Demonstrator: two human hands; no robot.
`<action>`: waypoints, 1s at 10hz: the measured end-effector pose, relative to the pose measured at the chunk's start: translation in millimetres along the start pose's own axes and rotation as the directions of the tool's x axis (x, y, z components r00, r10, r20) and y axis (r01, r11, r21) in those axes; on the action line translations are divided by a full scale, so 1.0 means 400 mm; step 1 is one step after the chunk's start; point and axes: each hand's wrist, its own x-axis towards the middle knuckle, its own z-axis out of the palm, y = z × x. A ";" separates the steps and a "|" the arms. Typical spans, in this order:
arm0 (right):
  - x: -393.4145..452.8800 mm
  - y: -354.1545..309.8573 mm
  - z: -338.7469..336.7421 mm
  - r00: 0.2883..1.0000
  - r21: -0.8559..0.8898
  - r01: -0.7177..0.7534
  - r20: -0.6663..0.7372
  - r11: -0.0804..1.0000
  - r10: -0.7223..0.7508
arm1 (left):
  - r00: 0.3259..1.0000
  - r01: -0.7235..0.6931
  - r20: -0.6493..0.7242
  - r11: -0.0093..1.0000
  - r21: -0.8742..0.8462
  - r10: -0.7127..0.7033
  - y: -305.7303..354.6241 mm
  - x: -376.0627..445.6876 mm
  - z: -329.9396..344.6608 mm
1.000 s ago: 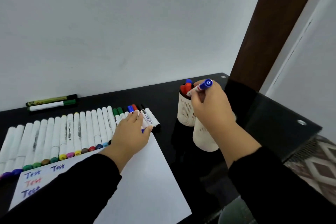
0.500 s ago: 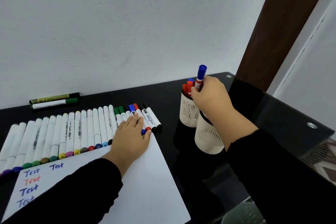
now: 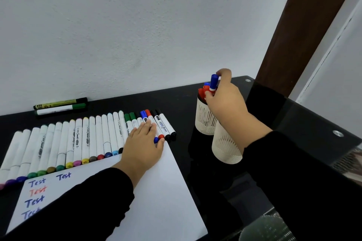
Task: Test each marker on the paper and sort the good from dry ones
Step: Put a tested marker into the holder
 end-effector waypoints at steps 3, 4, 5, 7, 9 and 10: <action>-0.005 0.009 -0.012 0.999 -0.068 0.039 0.000 0.997 -0.039 | 1.000 0.006 0.018 1.000 0.009 -0.006 0.000 0.003 0.002; -0.002 0.004 -0.013 0.998 -0.170 0.046 0.040 0.984 -0.040 | 1.000 0.004 0.015 1.000 0.029 -0.005 0.002 0.002 -0.001; 0.002 0.000 -0.013 0.996 -0.270 0.071 0.076 0.960 -0.053 | 1.000 0.011 0.020 0.997 0.070 -0.013 0.006 0.000 -0.008; 0.000 -0.006 -0.020 0.993 -0.286 0.065 0.115 0.956 -0.034 | 0.998 -0.018 0.061 0.993 0.114 0.011 0.008 0.002 -0.013; -0.020 -0.029 -0.035 0.987 -0.318 0.152 0.094 0.936 -0.128 | 0.999 -0.003 0.038 0.990 -0.138 0.008 -0.015 -0.010 -0.033; -0.036 -0.065 -0.037 0.974 -0.341 0.219 0.137 0.914 -0.183 | 1.000 0.014 0.022 0.987 -0.159 -0.010 -0.044 -0.028 -0.057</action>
